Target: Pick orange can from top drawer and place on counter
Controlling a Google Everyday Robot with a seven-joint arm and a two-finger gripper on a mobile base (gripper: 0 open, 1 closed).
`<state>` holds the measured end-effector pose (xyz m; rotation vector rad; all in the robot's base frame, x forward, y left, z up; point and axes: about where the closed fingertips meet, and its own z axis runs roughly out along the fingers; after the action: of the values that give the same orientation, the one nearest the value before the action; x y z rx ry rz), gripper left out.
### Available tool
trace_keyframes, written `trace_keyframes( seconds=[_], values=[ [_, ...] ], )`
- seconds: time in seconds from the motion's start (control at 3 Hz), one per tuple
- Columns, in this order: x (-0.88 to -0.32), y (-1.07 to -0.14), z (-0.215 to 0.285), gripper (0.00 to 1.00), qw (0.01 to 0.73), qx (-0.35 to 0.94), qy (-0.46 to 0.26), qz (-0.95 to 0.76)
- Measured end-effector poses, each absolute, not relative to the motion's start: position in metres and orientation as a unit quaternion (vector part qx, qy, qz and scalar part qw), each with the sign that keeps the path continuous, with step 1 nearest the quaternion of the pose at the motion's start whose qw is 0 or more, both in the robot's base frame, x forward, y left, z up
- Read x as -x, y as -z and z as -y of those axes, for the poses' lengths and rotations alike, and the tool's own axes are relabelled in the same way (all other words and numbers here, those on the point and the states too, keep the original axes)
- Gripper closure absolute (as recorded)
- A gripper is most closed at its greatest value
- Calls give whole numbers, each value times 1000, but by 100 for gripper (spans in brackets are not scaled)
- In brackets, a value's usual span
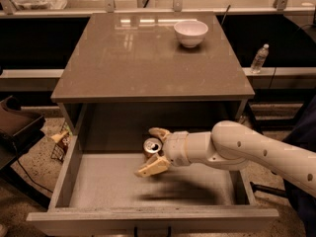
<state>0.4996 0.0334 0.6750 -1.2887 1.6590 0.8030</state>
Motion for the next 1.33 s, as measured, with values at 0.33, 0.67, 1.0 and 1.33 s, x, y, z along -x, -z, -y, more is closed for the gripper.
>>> trace_keyframes(
  seconds=[0.33, 0.67, 1.0, 1.33],
  values=[
    [-499, -662, -39, 42, 429, 516, -322, -668],
    [-499, -662, -41, 73, 428, 517, -323, -667],
    [-498, -662, -42, 95, 428, 518, -324, -667],
    [-505, -707, -49, 100, 426, 512, -377, -643]
  ],
)
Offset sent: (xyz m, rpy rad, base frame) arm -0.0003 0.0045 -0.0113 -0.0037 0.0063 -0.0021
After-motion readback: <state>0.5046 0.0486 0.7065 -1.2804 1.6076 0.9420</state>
